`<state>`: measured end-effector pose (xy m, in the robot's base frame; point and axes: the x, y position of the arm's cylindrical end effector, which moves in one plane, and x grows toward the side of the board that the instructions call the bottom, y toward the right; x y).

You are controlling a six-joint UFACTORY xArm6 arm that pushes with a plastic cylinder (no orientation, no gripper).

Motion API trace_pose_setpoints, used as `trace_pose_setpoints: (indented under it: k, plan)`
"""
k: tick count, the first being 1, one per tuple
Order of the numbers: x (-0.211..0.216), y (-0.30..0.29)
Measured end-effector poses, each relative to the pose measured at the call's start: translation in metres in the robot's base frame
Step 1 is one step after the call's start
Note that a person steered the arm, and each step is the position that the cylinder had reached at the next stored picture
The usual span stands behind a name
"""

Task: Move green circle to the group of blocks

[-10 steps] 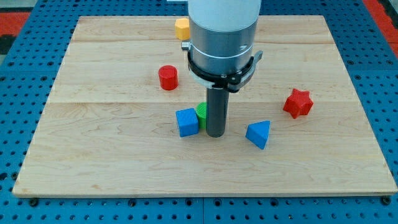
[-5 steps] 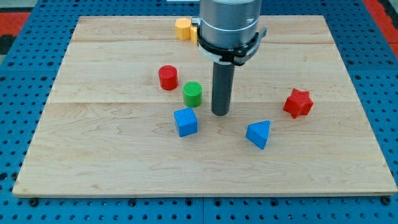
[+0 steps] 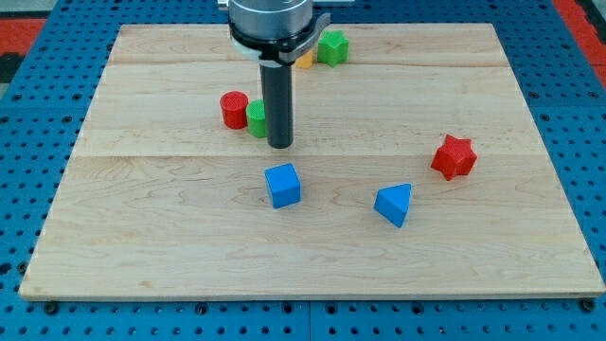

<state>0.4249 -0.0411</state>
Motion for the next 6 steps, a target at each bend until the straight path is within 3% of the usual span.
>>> trace_pose_setpoints:
  k: [1, 2, 3, 4, 5, 6]
  plan:
    - [-0.010, -0.039]
    - [-0.087, 0.007]
    - [-0.083, 0.013]
    - [-0.106, 0.047]
    - [-0.118, 0.028]
    - [-0.115, -0.035]
